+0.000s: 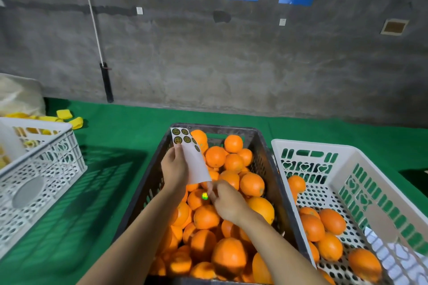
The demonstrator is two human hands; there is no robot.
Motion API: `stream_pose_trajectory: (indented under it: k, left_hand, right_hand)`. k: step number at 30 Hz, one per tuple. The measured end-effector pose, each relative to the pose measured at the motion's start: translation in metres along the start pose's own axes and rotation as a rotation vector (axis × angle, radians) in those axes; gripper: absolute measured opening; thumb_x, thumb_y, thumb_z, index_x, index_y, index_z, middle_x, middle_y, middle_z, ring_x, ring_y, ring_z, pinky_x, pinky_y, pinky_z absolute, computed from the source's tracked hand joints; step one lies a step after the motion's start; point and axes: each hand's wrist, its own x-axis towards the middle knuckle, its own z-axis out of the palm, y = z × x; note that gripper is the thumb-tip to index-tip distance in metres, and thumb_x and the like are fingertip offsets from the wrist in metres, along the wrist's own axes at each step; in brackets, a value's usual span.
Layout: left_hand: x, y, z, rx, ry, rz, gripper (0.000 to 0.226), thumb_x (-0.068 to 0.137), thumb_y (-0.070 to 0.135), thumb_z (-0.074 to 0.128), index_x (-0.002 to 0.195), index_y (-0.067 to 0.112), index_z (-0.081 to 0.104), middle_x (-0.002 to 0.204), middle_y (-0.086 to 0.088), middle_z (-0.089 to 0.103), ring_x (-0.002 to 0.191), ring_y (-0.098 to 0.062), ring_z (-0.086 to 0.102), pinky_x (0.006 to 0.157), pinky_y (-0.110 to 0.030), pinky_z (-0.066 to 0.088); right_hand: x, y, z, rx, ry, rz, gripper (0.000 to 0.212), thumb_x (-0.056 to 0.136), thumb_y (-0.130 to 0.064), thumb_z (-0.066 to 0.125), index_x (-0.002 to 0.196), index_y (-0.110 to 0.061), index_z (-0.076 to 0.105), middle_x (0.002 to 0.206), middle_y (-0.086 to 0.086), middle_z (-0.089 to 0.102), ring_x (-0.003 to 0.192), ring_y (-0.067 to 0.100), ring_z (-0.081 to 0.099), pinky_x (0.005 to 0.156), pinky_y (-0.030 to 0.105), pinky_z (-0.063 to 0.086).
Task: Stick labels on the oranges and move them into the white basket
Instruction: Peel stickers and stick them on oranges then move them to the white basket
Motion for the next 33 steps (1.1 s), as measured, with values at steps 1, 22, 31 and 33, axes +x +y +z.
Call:
stream_pose_trajectory:
  k: [1, 22, 31, 33]
  left_hand:
    - [0.000, 0.000, 0.000, -0.010, -0.001, 0.002, 0.047, 0.106, 0.032, 0.042, 0.093, -0.010, 0.059, 0.084, -0.012, 0.058, 0.075, -0.017, 0.051, 0.067, -0.035, 0.039]
    - [-0.011, -0.007, 0.011, 0.059, -0.121, -0.066, 0.047, 0.104, 0.036, 0.042, 0.099, -0.006, 0.061, 0.084, -0.015, 0.061, 0.075, -0.022, 0.052, 0.067, -0.037, 0.041]
    - [-0.010, -0.005, 0.008, 0.062, -0.100, -0.039, 0.044, 0.105, 0.038, 0.040, 0.104, 0.001, 0.063, 0.090, -0.007, 0.060, 0.082, -0.019, 0.053, 0.072, -0.036, 0.042]
    - [-0.010, -0.005, 0.008, 0.064, -0.097, -0.041, 0.045, 0.105, 0.038, 0.040, 0.107, -0.001, 0.063, 0.091, -0.008, 0.061, 0.082, -0.020, 0.054, 0.070, -0.035, 0.042]
  right_hand:
    - [0.001, 0.001, 0.004, -0.010, -0.035, -0.002, 0.018, 0.103, -0.020, 0.047, 0.094, -0.012, 0.060, 0.088, 0.003, 0.055, 0.082, 0.025, 0.055, 0.067, 0.032, 0.037]
    - [0.013, 0.020, 0.026, -0.155, -0.152, 0.197, 0.023, 0.095, -0.022, 0.062, 0.118, -0.018, 0.061, 0.116, 0.008, 0.066, 0.109, 0.029, 0.062, 0.093, 0.035, 0.051]
    - [0.016, 0.023, 0.030, -0.103, -0.130, 0.255, 0.021, 0.097, -0.032, 0.059, 0.114, -0.023, 0.068, 0.116, 0.002, 0.067, 0.108, 0.022, 0.063, 0.094, 0.035, 0.053]
    - [0.014, 0.022, 0.031, -0.143, -0.258, 0.222, 0.056, 0.092, -0.048, 0.063, 0.142, -0.024, 0.050, 0.142, 0.003, 0.053, 0.127, 0.026, 0.053, 0.105, 0.038, 0.046]
